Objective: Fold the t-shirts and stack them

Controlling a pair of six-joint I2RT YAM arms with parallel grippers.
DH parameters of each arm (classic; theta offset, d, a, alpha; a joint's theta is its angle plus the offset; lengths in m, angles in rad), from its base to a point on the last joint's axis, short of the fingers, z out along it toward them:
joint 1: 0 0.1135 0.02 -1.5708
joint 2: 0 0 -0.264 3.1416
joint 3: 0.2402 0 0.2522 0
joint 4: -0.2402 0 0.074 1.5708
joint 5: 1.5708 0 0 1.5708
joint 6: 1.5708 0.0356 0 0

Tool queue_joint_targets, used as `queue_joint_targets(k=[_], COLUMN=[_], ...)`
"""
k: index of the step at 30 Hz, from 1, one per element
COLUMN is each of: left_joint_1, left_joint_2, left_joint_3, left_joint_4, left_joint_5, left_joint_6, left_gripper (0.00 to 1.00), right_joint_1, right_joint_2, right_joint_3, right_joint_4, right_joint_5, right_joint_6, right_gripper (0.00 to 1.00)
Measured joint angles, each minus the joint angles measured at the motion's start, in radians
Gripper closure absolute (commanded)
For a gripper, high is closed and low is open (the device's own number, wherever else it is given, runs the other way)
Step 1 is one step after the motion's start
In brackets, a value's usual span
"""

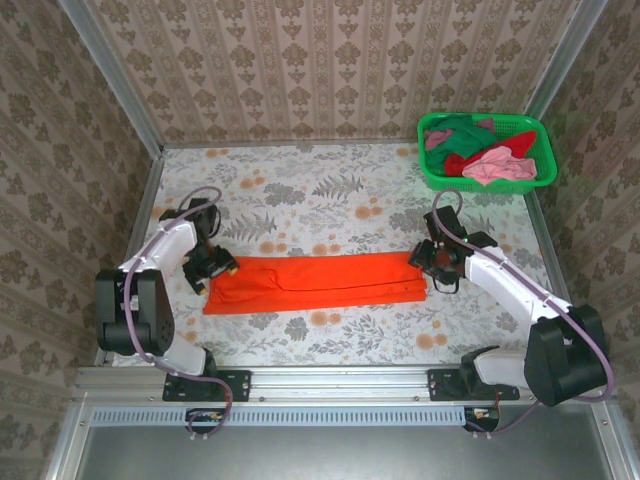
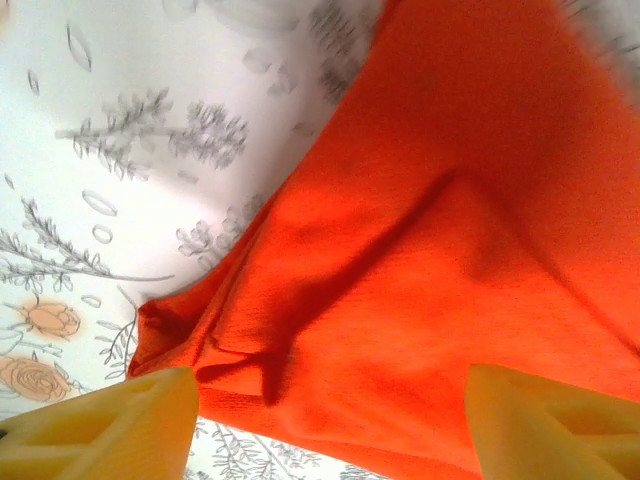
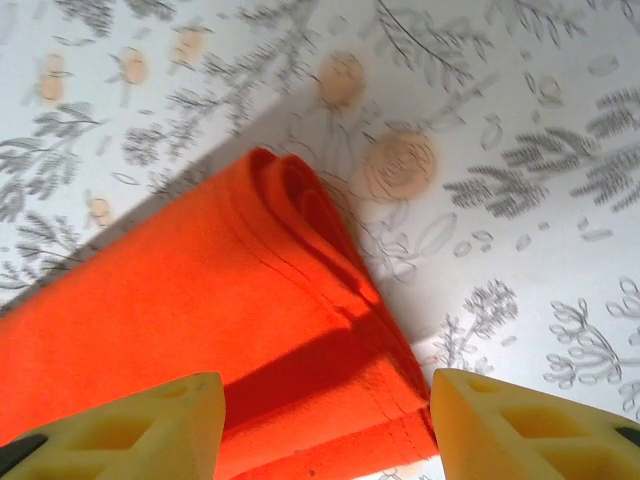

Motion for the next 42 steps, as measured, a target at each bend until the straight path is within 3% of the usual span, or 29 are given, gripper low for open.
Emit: queue_joint_targets(k=[5,8,14,20,26,34,37,42], left_joint_1=[-0.068,-0.094,-0.087,-0.087,-0.091,-0.118,-0.131,-0.142], left_joint_2=[0.002,0.026,0.127,0.338,0.575,0.882,0.953,0.98], left_joint_3=[0.053,0.05,0.023,0.168,0.53,1.045,1.174,1.237], left_joint_4=[0.031,0.044,0.093,0.066,0.07,0.012,-0.013,-0.031], left_joint_5=[0.037,0.059,0.08,0.081,0.072,0.074,0.075,0.083], left_joint_6=[-0.045,-0.068,-0.078,-0.067,-0.023,0.016,0.021,0.034], left_gripper=[0.59,0.71,0.84,0.84,0.8,0.77,0.71,0.44], right_joint_1=[0.014,0.029,0.042,0.041,0.071,0.206,0.244,0.251], right_joint_2=[0.156,0.275,0.442,0.442,0.388,0.329,0.322,0.301], right_joint_3=[0.113,0.166,0.195,0.163,0.092,0.03,0.031,0.08], right_joint_4=[0.033,0.061,0.085,0.113,0.142,0.155,0.138,0.061], right_joint_5=[-0.025,-0.054,-0.105,-0.124,-0.135,-0.179,-0.199,-0.206], right_joint_6=[-0.065,-0.089,-0.094,-0.095,-0.105,-0.128,-0.148,-0.226], right_gripper=[0.47,0.51,0.55,0.55,0.55,0.54,0.52,0.42])
